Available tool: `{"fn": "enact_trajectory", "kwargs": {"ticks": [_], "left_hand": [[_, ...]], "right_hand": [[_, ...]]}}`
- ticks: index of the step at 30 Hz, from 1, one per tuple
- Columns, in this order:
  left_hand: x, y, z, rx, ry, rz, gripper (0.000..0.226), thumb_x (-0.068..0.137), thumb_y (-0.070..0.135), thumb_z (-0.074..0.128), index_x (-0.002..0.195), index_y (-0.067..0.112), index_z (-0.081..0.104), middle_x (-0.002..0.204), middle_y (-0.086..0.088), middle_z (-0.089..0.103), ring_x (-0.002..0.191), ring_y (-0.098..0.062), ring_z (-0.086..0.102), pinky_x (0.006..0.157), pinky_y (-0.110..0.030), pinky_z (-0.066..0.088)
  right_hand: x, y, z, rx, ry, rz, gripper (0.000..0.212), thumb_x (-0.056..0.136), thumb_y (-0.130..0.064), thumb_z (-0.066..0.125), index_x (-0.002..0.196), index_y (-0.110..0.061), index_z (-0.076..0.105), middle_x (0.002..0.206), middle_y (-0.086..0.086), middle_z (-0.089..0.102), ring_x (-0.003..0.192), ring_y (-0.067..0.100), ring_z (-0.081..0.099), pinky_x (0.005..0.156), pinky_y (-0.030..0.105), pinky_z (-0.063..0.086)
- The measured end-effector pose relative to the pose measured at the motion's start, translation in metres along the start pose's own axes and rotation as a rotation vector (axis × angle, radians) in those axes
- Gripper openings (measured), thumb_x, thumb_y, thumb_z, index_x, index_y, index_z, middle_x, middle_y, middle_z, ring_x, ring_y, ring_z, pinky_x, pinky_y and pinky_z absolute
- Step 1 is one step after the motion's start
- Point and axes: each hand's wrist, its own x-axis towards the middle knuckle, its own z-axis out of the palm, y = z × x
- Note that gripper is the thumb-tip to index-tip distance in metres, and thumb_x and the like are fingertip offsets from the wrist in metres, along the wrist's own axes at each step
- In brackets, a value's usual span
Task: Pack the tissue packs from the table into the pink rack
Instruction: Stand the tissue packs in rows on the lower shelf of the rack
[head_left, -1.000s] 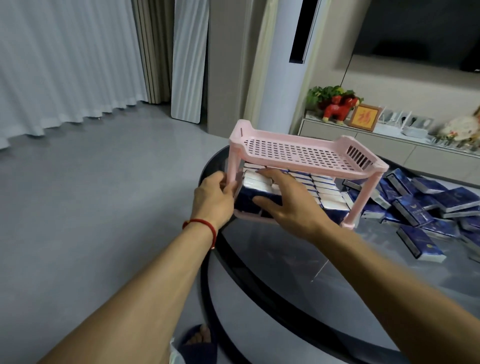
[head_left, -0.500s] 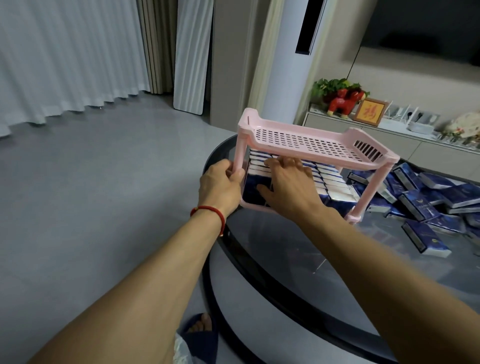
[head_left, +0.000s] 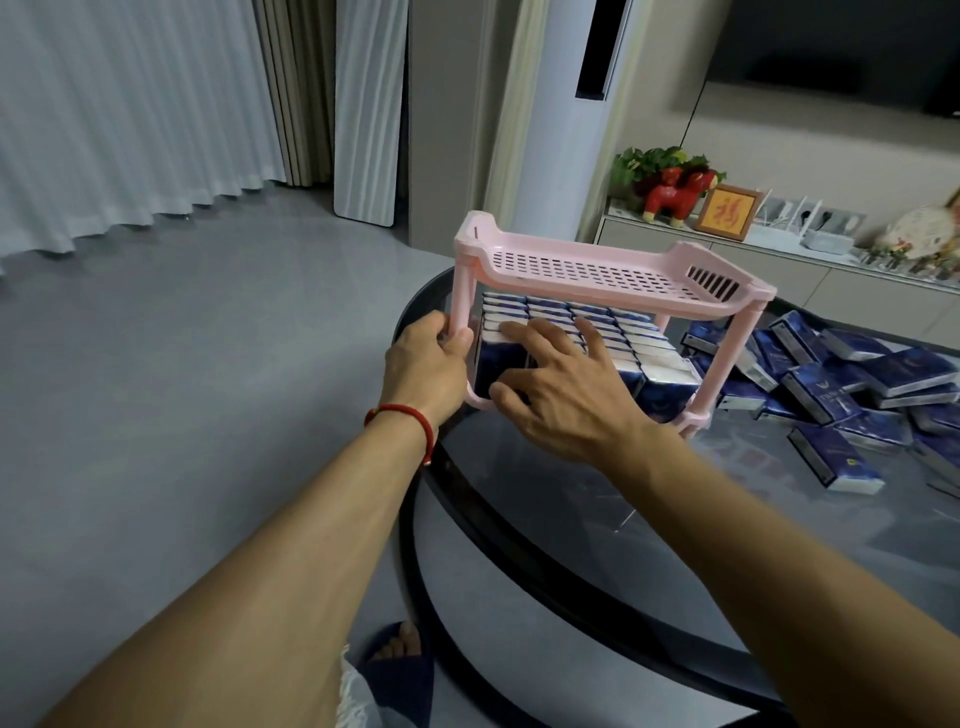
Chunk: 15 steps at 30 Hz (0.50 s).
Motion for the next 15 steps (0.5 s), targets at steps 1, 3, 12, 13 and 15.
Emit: {"fn": "enact_trajectory", "kwargs": {"ticks": [1,3,12,13,15], "left_hand": [[0.000,0.000,0.000,0.003,-0.009,0.001,0.016,0.106,0.029,0.053,0.111,0.019,0.063,0.104,-0.005,0.068,0.095,-0.026,0.068,0.084,-0.051,0.062],[-0.001,-0.001,0.000,0.007,-0.020,-0.001,0.016,0.106,0.029,0.052,0.111,0.018,0.063,0.105,-0.005,0.069,0.095,-0.025,0.068,0.085,-0.050,0.062],[-0.002,-0.004,0.004,0.033,-0.033,-0.016,0.013,0.106,0.029,0.052,0.110,0.024,0.063,0.109,-0.003,0.070,0.099,-0.025,0.069,0.089,-0.051,0.061],[-0.001,-0.006,0.005,0.043,-0.034,-0.024,0.013,0.106,0.030,0.052,0.110,0.024,0.064,0.107,-0.002,0.071,0.098,-0.025,0.069,0.089,-0.051,0.060],[0.000,-0.012,0.006,0.042,-0.048,-0.039,0.014,0.104,0.032,0.054,0.109,0.026,0.066,0.105,-0.002,0.072,0.096,-0.025,0.070,0.089,-0.051,0.060]], "right_hand": [[0.000,0.000,0.000,-0.006,-0.002,0.004,0.054,0.099,-0.056,0.024,0.103,-0.040,0.076,0.161,-0.006,0.034,0.150,0.021,0.028,0.121,0.062,0.011],[-0.001,-0.001,0.000,-0.003,-0.014,0.009,0.055,0.097,-0.056,0.025,0.103,-0.039,0.077,0.161,-0.006,0.033,0.150,0.022,0.027,0.121,0.061,0.011],[-0.052,0.019,-0.022,0.062,0.176,-0.159,0.031,0.098,-0.038,0.047,0.105,-0.022,0.072,0.144,0.005,0.052,0.128,0.024,0.049,0.109,0.042,0.036],[-0.068,0.027,-0.024,0.038,0.180,-0.162,0.030,0.098,-0.037,0.046,0.104,-0.021,0.072,0.136,0.003,0.057,0.120,0.022,0.053,0.103,0.041,0.040],[-0.104,0.050,-0.024,-0.045,0.175,-0.145,0.030,0.098,-0.036,0.046,0.099,-0.020,0.071,0.116,0.001,0.063,0.101,0.020,0.058,0.089,0.040,0.045]]}}
